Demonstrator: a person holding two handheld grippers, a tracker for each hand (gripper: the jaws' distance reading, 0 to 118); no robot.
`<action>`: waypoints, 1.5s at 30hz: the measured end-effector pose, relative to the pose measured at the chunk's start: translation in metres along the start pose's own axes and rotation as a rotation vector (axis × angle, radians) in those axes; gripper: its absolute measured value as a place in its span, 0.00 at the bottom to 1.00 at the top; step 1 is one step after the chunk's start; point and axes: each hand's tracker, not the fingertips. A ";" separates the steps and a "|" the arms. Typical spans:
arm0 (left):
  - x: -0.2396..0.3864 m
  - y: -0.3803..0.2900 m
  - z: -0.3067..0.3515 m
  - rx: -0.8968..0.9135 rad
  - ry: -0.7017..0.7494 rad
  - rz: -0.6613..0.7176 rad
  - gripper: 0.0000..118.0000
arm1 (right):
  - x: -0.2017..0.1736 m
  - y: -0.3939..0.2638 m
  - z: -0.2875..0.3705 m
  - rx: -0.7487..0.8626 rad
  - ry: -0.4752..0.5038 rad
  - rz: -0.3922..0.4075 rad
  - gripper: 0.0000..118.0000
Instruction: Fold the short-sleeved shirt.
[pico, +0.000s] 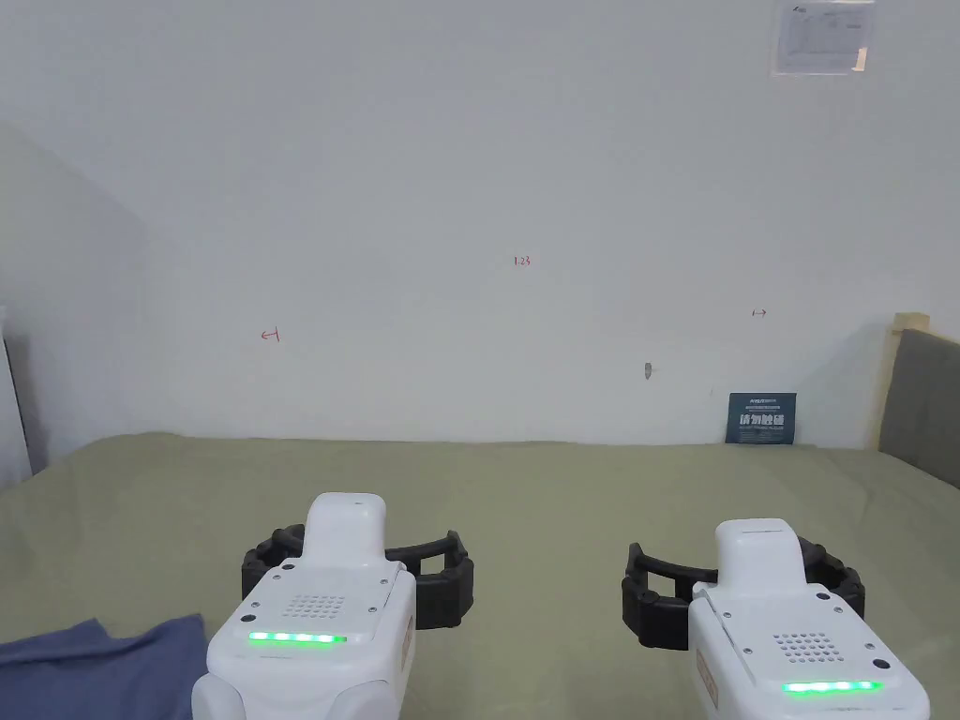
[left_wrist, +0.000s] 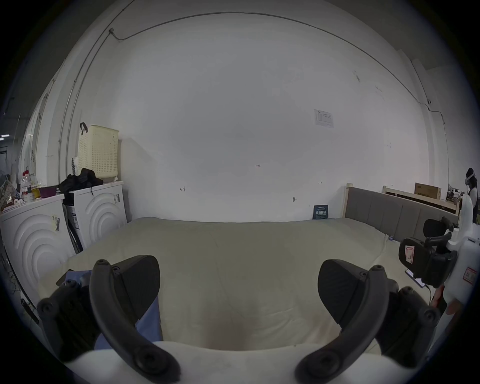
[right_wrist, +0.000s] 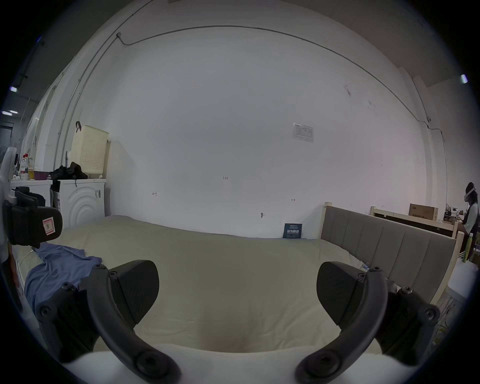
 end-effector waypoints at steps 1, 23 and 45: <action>0.000 0.000 0.000 0.001 -0.001 0.001 1.00 | 0.000 0.000 0.000 0.003 0.000 0.001 1.00; -0.004 0.002 0.000 0.008 0.000 0.017 1.00 | -0.001 0.001 -0.001 -0.001 -0.006 0.014 1.00; -0.005 0.001 -0.001 -0.007 -0.003 0.007 1.00 | -0.003 0.002 -0.002 -0.020 0.015 0.003 1.00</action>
